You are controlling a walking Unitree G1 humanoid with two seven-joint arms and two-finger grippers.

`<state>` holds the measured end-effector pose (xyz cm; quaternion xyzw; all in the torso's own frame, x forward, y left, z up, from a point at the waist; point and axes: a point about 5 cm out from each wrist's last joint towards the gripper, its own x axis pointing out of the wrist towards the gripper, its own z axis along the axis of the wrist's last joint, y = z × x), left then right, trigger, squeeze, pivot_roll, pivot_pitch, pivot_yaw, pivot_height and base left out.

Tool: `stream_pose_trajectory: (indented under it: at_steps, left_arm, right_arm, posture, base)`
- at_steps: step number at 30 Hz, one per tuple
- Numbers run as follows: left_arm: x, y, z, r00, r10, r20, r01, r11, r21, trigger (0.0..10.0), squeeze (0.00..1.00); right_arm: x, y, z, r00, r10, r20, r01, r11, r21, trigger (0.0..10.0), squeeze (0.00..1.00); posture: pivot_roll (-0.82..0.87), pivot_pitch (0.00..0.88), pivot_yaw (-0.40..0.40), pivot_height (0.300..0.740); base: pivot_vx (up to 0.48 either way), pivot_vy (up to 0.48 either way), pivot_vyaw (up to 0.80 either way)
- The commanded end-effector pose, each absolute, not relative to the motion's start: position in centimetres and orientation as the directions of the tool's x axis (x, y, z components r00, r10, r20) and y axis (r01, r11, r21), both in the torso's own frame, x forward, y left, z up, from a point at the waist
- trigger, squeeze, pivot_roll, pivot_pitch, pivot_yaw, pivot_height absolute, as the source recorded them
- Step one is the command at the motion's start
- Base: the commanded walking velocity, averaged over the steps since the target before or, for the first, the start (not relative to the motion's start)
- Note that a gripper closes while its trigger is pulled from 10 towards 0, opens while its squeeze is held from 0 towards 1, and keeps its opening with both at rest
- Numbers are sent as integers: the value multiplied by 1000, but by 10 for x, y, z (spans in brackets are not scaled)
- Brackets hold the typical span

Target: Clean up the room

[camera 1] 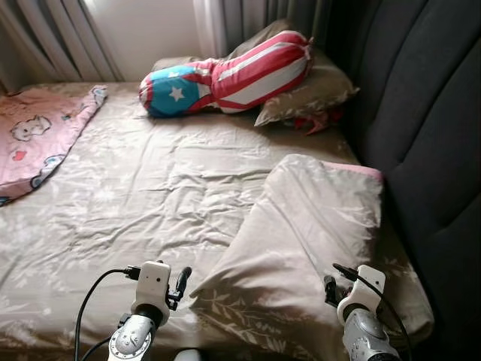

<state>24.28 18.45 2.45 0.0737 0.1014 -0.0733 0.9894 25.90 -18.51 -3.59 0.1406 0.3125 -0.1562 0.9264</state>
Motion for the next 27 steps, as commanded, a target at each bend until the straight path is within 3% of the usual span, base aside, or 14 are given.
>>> stream_pose_trajectory:
  at_steps: [1, 13, 21, 27]
  left_arm:
    - [241, 188, 26, 963, -148, -225, 186, 970, 158, 10000, 0]
    - [239, 195, 27, 957, -145, -252, 191, 967, 170, 10000, 0]
    - [245, 191, 27, 953, -162, -255, 211, 961, 178, 10000, 0]
    - [254, 186, 27, 955, -167, -246, 214, 961, 177, 10000, 0]
  right_arm:
    - [257, -184, -39, 729, -211, -651, 406, 899, 163, 10000, 0]
    - [249, -196, -43, 694, -262, -670, 468, 872, 143, 10000, 0]
    - [249, -197, -41, 722, -256, -643, 463, 869, 174, 10000, 0]
    - [258, -195, -30, 799, -220, -560, 404, 886, 229, 10000, 0]
  posture:
    - [74, 126, 45, 670]
    - [63, 108, 60, 670]
    - [41, 76, 56, 670]
    - [23, 52, 48, 670]
  base:
    - [0, 0, 0]
    - [0, 0, 0]
    - [0, 0, 0]
    - [0, 0, 0]
